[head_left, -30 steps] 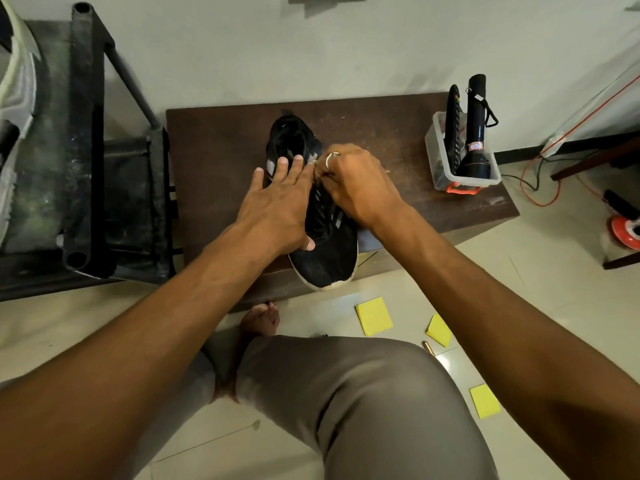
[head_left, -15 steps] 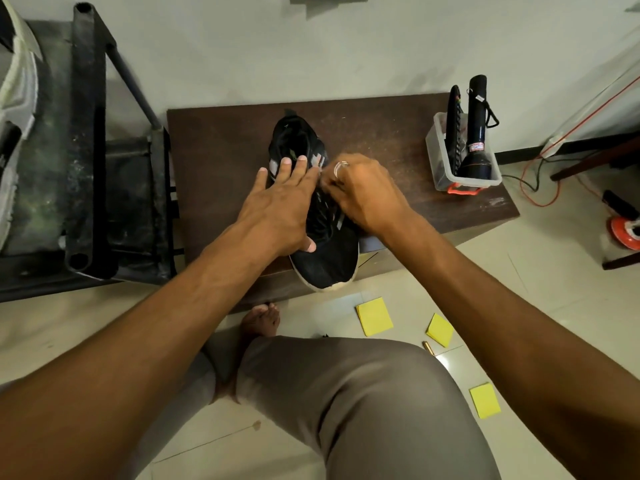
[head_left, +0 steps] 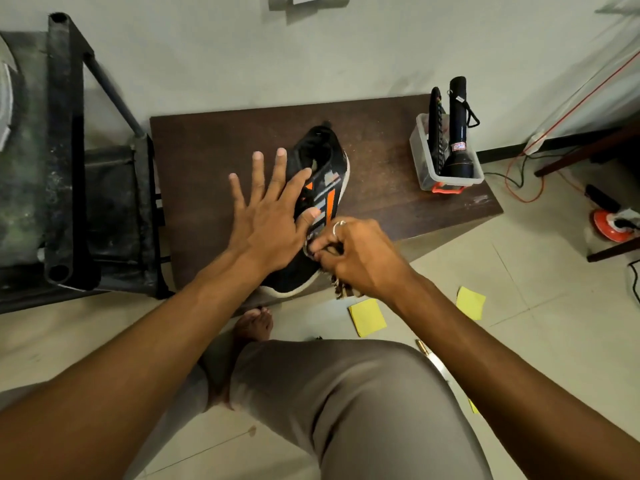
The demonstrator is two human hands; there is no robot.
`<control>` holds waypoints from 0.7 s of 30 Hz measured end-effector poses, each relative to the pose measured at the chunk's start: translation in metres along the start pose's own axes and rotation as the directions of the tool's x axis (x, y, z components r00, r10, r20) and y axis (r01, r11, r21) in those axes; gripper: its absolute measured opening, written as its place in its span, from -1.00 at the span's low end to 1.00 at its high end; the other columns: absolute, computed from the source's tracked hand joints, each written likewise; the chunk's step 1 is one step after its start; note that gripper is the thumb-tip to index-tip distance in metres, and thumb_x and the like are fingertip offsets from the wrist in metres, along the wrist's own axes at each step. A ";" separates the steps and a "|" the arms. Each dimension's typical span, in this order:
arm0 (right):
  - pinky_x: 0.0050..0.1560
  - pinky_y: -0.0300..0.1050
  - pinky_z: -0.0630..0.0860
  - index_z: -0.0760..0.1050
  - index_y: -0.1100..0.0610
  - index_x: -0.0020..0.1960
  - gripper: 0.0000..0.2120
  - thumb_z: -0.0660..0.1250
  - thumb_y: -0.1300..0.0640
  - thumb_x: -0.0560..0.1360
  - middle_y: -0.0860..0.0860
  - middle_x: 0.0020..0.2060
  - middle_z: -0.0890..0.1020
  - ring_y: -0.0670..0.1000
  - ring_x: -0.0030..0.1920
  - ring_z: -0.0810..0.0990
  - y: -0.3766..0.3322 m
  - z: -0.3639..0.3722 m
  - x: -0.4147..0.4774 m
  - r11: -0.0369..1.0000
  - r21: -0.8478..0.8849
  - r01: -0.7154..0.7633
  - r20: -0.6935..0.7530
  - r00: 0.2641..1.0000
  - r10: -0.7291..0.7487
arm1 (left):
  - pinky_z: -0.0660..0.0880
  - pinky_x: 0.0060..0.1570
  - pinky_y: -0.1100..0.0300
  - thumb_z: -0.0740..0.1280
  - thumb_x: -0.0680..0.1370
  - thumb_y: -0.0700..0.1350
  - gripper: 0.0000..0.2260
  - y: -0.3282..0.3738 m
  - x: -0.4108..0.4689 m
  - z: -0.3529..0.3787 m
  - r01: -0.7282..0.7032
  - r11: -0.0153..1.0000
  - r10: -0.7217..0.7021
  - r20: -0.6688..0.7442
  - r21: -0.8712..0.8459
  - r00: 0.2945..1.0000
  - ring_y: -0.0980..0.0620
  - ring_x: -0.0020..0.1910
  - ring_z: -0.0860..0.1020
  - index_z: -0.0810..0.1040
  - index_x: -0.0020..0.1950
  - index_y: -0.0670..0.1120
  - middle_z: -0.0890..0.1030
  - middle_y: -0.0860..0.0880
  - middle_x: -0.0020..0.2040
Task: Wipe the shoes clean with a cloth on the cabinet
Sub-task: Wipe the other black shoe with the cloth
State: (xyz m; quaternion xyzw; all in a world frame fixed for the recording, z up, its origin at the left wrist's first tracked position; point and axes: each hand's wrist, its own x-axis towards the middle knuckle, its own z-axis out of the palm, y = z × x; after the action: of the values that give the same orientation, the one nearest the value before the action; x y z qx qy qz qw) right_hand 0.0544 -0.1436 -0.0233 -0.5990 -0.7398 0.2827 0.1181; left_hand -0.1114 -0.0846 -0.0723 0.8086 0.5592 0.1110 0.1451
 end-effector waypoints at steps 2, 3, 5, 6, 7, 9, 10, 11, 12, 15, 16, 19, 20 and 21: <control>0.03 -0.07 0.61 0.73 0.09 0.01 -0.87 0.43 0.24 0.54 -0.02 -0.02 0.66 -0.05 -0.06 0.64 0.000 0.002 -0.003 0.999 -0.008 0.051 0.017 0.999 -0.051 | -0.23 0.51 -0.35 0.03 0.69 0.16 -0.47 -0.003 0.000 0.008 -0.032 0.999 0.032 -0.032 -0.008 0.999 -0.17 0.64 -0.23 0.04 0.66 0.11 -0.16 -0.05 0.68; 0.02 -0.03 0.62 0.72 0.09 0.04 -0.87 0.42 0.22 0.55 -0.01 -0.01 0.65 -0.03 -0.04 0.64 0.002 0.002 -0.002 0.995 -0.039 0.094 0.020 0.995 -0.093 | -0.22 0.52 -0.34 0.04 0.70 0.13 -0.48 -0.004 0.002 0.010 -0.038 0.999 0.038 -0.036 -0.020 0.999 -0.16 0.64 -0.20 0.05 0.66 0.11 -0.15 -0.05 0.68; 0.01 0.08 0.62 0.70 0.10 0.10 -0.85 0.38 0.17 0.58 0.04 0.05 0.63 0.05 0.02 0.63 0.009 0.001 0.004 0.966 -0.178 0.186 0.005 0.982 -0.188 | -0.22 0.53 -0.30 0.06 0.71 0.07 -0.50 -0.005 0.003 0.014 -0.050 0.997 0.048 -0.035 -0.050 0.998 -0.14 0.65 -0.15 0.06 0.66 0.08 -0.14 -0.06 0.68; 0.02 0.10 0.62 0.68 0.11 0.13 -0.83 0.36 0.15 0.60 0.06 0.09 0.62 0.08 0.06 0.61 0.014 -0.002 0.009 0.945 -0.247 0.212 -0.017 0.975 -0.223 | -0.21 0.54 -0.27 0.06 0.71 0.04 -0.50 -0.005 0.003 0.016 -0.059 0.996 0.057 -0.037 -0.061 0.998 -0.15 0.65 -0.14 0.07 0.66 0.07 -0.13 -0.07 0.68; 0.05 0.09 0.62 0.67 0.13 0.17 -0.81 0.35 0.15 0.62 0.07 0.13 0.62 0.09 0.09 0.60 0.019 -0.005 0.015 0.932 -0.290 0.216 -0.052 0.969 -0.241 | -0.21 0.55 -0.24 0.07 0.71 0.03 -0.50 -0.006 0.003 0.017 -0.068 0.995 0.065 -0.038 -0.076 0.997 -0.15 0.65 -0.13 0.07 0.66 0.06 -0.12 -0.08 0.68; 0.12 0.05 0.60 0.66 0.15 0.21 -0.79 0.34 0.16 0.62 0.07 0.18 0.61 0.09 0.15 0.59 0.025 -0.015 0.030 0.924 -0.336 0.185 -0.140 0.960 -0.243 | -0.21 0.56 -0.17 0.08 0.72 -0.01 -0.50 -0.009 0.004 0.018 -0.083 0.989 0.079 -0.036 -0.125 0.996 -0.15 0.65 -0.14 0.08 0.66 0.04 -0.12 -0.08 0.68; 0.15 0.05 0.59 0.66 0.16 0.21 -0.78 0.33 0.17 0.63 0.07 0.19 0.61 0.10 0.17 0.58 0.026 -0.019 0.038 0.925 -0.345 0.159 -0.176 0.957 -0.230 | -0.22 0.56 -0.13 0.09 0.72 -0.02 -0.50 -0.010 0.005 0.019 -0.085 0.985 0.081 -0.031 -0.151 0.996 -0.14 0.65 -0.15 0.08 0.66 0.04 -0.13 -0.08 0.68; 0.17 0.05 0.59 0.66 0.17 0.21 -0.78 0.33 0.17 0.63 0.08 0.19 0.61 0.09 0.17 0.58 0.026 -0.022 0.043 0.930 -0.342 0.136 -0.197 0.957 -0.213 | -0.23 0.56 -0.11 0.09 0.72 -0.03 -0.50 -0.010 0.005 0.019 -0.084 0.981 0.080 -0.028 -0.173 0.996 -0.14 0.65 -0.16 0.08 0.66 0.04 -0.14 -0.07 0.68; 0.17 0.06 0.59 0.66 0.17 0.19 -0.79 0.32 0.17 0.63 0.08 0.18 0.61 0.09 0.17 0.58 0.026 -0.023 0.045 0.934 -0.335 0.126 -0.195 0.960 -0.200 | -0.23 0.56 -0.09 0.10 0.72 -0.04 -0.50 -0.011 0.005 0.019 -0.082 0.978 0.078 -0.026 -0.191 0.997 -0.13 0.65 -0.17 0.08 0.66 0.04 -0.14 -0.07 0.68; 0.10 0.09 0.60 0.67 0.17 0.15 -0.80 0.31 0.14 0.64 0.08 0.14 0.62 0.08 0.13 0.58 0.019 -0.012 0.029 0.915 -0.332 0.230 -0.020 0.968 -0.251 | -0.22 0.56 -0.10 0.11 0.72 -0.07 -0.50 -0.011 0.004 0.020 -0.086 0.971 0.078 -0.045 -0.222 0.996 -0.14 0.65 -0.17 0.09 0.66 0.04 -0.14 -0.06 0.68; 0.08 0.08 0.61 0.68 0.16 0.16 -0.80 0.31 0.14 0.64 0.07 0.14 0.62 0.08 0.13 0.58 0.015 -0.008 0.018 0.902 -0.318 0.291 0.060 0.956 -0.287 | -0.22 0.56 -0.10 0.11 0.72 -0.08 -0.50 -0.011 0.004 0.021 -0.090 0.971 0.080 -0.050 -0.222 0.995 -0.14 0.65 -0.16 0.10 0.66 0.04 -0.13 -0.06 0.68; 0.13 0.02 0.59 0.65 0.13 0.22 -0.78 0.31 0.13 0.64 0.04 0.20 0.61 0.05 0.18 0.56 0.016 -0.015 0.011 0.889 -0.303 0.344 0.172 0.937 -0.304 | -0.21 0.56 -0.11 0.11 0.72 -0.08 -0.50 -0.011 0.004 0.021 -0.093 0.971 0.083 -0.055 -0.222 0.995 -0.14 0.65 -0.16 0.10 0.66 0.04 -0.13 -0.07 0.68; 0.15 0.01 0.58 0.65 0.12 0.23 -0.78 0.32 0.13 0.64 0.04 0.21 0.61 0.04 0.19 0.55 0.019 -0.019 0.018 0.892 -0.327 0.311 0.144 0.950 -0.278 | -0.21 0.56 -0.11 0.11 0.72 -0.07 -0.50 -0.011 0.004 0.022 -0.094 0.970 0.083 -0.056 -0.225 0.995 -0.14 0.65 -0.16 0.09 0.66 0.04 -0.12 -0.07 0.68; 0.16 0.02 0.58 0.66 0.12 0.22 -0.79 0.32 0.14 0.64 0.04 0.20 0.61 0.04 0.19 0.55 0.022 -0.023 0.025 0.898 -0.343 0.277 0.083 0.961 -0.265 | -0.20 0.56 -0.12 0.12 0.72 -0.07 -0.50 -0.012 0.004 0.021 -0.095 0.969 0.084 -0.058 -0.227 0.995 -0.14 0.65 -0.16 0.09 0.66 0.04 -0.12 -0.07 0.68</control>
State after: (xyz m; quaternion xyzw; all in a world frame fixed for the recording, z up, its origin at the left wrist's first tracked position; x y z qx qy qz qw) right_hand 0.0777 -0.1109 -0.0206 -0.4966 -0.8563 0.1373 0.0348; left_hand -0.1127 -0.0791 -0.0963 0.8079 0.5090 0.2010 0.2190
